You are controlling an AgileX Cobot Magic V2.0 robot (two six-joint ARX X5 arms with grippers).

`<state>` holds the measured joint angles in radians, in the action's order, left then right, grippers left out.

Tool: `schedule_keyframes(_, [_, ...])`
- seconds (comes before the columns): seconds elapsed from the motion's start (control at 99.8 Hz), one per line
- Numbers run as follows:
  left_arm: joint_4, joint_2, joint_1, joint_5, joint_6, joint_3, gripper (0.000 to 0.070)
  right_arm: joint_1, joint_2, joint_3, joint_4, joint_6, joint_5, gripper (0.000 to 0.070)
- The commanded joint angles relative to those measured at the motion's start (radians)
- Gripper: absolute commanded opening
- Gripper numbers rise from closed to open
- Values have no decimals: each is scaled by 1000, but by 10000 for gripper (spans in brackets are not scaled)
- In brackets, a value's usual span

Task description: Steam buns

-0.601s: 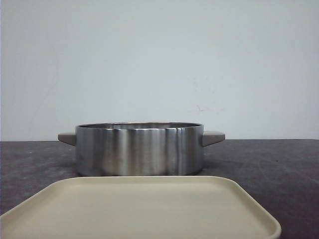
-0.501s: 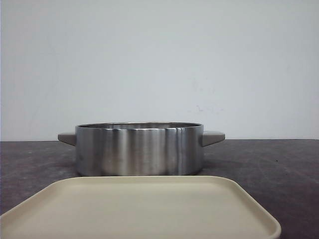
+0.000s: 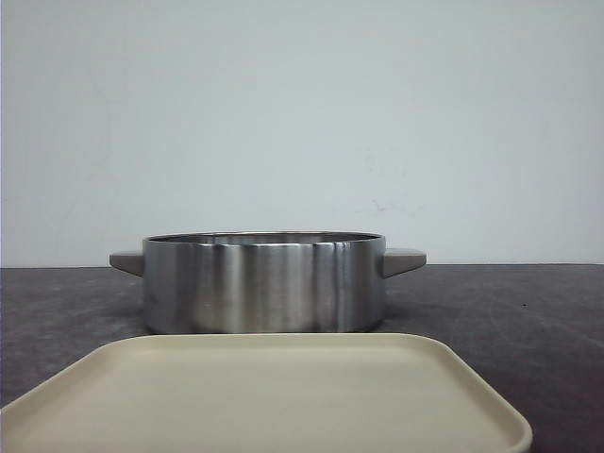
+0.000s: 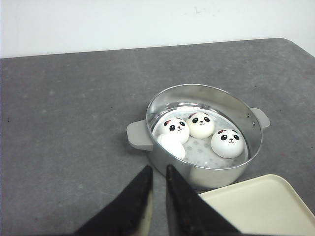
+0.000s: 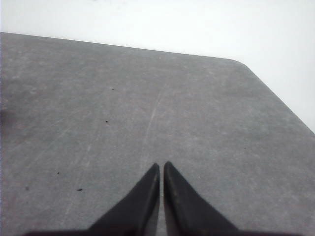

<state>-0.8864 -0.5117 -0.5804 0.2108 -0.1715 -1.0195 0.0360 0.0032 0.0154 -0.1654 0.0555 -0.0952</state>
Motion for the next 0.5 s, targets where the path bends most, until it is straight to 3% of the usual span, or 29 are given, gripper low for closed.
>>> schedule_keyframes(0.0, [12, -3, -6, 3, -2, -10, 0, 0, 0, -3, 8, 6, -3, 8])
schedule_keyframes(0.16, [18, -3, -6, 4, 7, -10, 0, 0, 0, -3, 8, 6, -3, 8])
schedule_keyframes(0.301, [37, 7, 25, 14, 75, -2, 0, 0, 0, -3, 8, 6, -2, 9])
schedule_keyframes(0.401, [192, 33, 90, 3, 116, 76, 0, 0, 0, -3, 8, 6, -2, 9])
schedule_keyframes(0.491, [401, 81, 158, -56, 127, 212, 0, 0, 0, -3, 8, 6, -3, 9])
